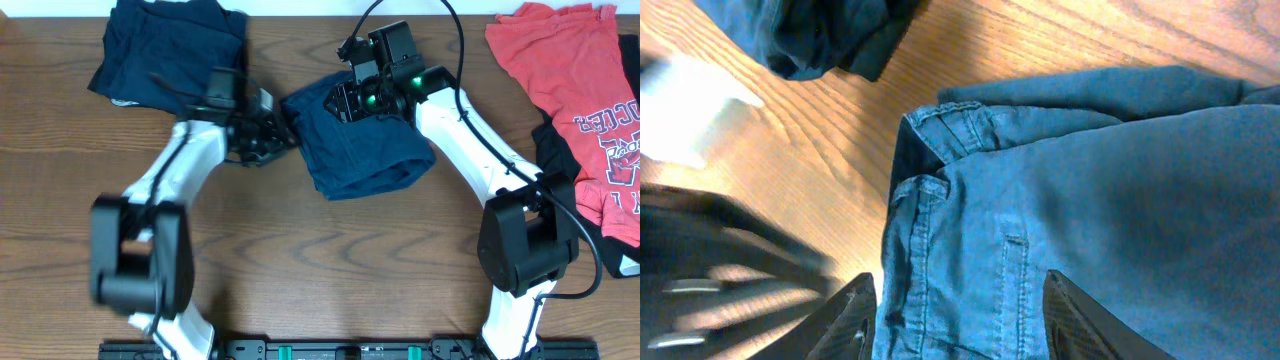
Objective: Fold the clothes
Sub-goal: 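Lay the right end over toward the left gripper, folding the strip, then release the shorts and raise the right gripper to the upper right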
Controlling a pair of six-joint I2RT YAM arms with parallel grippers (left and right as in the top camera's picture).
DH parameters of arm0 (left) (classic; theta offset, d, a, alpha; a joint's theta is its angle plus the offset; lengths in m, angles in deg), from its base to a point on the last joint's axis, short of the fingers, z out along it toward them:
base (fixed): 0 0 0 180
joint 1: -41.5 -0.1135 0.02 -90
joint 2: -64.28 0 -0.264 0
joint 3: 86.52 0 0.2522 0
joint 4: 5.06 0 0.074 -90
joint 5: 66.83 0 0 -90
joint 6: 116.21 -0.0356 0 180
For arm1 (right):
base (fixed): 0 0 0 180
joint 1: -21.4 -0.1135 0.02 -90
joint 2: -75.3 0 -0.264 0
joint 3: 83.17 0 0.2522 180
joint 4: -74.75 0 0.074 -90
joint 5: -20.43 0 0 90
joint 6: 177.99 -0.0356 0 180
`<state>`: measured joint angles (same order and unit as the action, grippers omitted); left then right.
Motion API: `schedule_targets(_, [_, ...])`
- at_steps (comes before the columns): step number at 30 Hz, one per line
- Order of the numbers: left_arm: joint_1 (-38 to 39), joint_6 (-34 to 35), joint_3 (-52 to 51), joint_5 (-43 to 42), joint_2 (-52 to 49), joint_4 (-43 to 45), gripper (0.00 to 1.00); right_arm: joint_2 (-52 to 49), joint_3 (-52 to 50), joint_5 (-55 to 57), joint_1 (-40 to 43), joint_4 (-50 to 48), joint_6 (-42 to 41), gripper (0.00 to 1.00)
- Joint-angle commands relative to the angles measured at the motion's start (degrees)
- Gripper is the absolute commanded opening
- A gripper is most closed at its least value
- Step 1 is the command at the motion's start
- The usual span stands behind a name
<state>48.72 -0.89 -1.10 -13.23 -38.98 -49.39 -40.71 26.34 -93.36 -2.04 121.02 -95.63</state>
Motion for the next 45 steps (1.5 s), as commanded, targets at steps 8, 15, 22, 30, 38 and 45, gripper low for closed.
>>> schedule_targets(8, [-0.5, -1.7, -0.2, 8.8, 10.1, -4.6, 0.6, 0.2, 1.9, -4.2, 1.4, -0.4, 0.0, 0.73])
schedule_targets(15, [0.4, -1.7, -0.2, 8.8, 5.8, -3.7, 0.66, 5.0, 9.9, -3.0, 11.4, 4.6, -1.8, 0.99])
schedule_targets(22, [5.5, -3.5, -0.2, 10.3, -1.1, 3.9, 0.86, 6.2, 12.3, -4.1, 23.0, 7.1, -3.0, 0.99])
schedule_targets(30, [9.8, -1.0, -0.2, 16.6, -8.0, 6.6, 0.9, 6.2, 12.2, -2.7, 26.1, 11.6, -1.2, 0.99])
schedule_targets(38, [11.7, 0.5, -0.2, 18.8, -10.8, 10.2, 0.91, 6.2, 12.2, -1.2, 26.1, 12.2, -0.4, 0.99])
schedule_targets(45, [14.1, 0.5, -0.2, 19.2, -13.3, 12.4, 0.91, 6.2, 12.2, -0.2, 26.1, 13.2, 0.0, 0.99])
